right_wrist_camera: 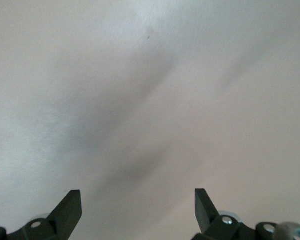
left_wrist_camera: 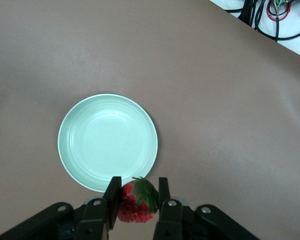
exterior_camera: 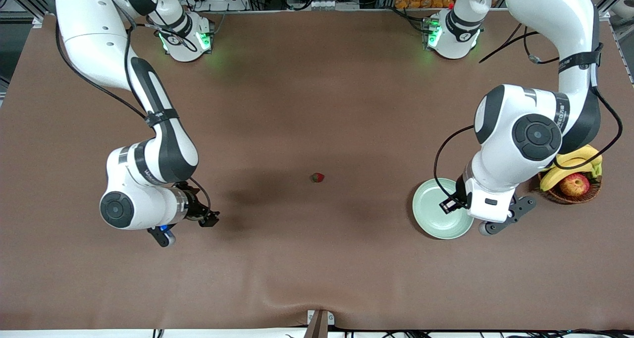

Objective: Collect all strawberries into plate
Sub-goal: 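Grasp the last strawberry with the right gripper while the left gripper returns mid-table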

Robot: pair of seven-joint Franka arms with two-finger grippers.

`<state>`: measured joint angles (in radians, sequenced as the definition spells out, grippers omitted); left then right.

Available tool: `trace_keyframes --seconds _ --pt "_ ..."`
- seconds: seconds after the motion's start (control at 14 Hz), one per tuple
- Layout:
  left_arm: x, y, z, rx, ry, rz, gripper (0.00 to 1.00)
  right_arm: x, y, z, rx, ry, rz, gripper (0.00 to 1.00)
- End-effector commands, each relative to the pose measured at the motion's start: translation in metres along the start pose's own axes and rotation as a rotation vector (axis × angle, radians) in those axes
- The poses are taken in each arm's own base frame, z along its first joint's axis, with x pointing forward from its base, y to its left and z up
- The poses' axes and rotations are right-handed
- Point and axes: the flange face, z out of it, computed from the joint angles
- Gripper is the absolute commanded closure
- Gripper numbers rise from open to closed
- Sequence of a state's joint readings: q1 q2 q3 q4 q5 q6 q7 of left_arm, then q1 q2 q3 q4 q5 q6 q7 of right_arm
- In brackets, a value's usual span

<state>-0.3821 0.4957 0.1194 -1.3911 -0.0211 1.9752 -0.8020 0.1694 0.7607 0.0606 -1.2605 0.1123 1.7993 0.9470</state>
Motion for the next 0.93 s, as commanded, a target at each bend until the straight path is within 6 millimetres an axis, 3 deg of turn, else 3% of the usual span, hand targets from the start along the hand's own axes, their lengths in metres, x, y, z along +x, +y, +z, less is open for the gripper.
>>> trace_keyframes --seconds 0.0,0.21,0.36,0.5,0.64,0.86 --pt "-0.003 -0.007 -0.007 0.018 0.002 0.040 1.00 0.020 0.042 -0.007 -0.027 -0.005 -0.137 0.00" --pt "0.011 -0.026 0.010 0.071 0.006 0.144 1.00 0.039 0.089 -0.014 -0.057 0.004 -0.311 0.00" --pt "0.027 -0.042 0.029 0.113 -0.002 0.240 1.00 0.052 0.136 -0.027 -0.065 0.025 -0.435 0.00" --pt "0.031 -0.049 0.052 0.132 -0.032 0.313 1.00 0.074 0.185 -0.023 -0.045 0.029 -0.560 0.00" --pt "0.019 -0.051 0.100 0.168 -0.086 0.347 1.00 0.093 0.223 -0.001 -0.023 0.052 -0.652 0.00" --pt "-0.009 -0.057 0.154 0.159 -0.100 0.396 1.00 0.107 0.256 0.047 -0.002 0.111 -0.695 0.00"
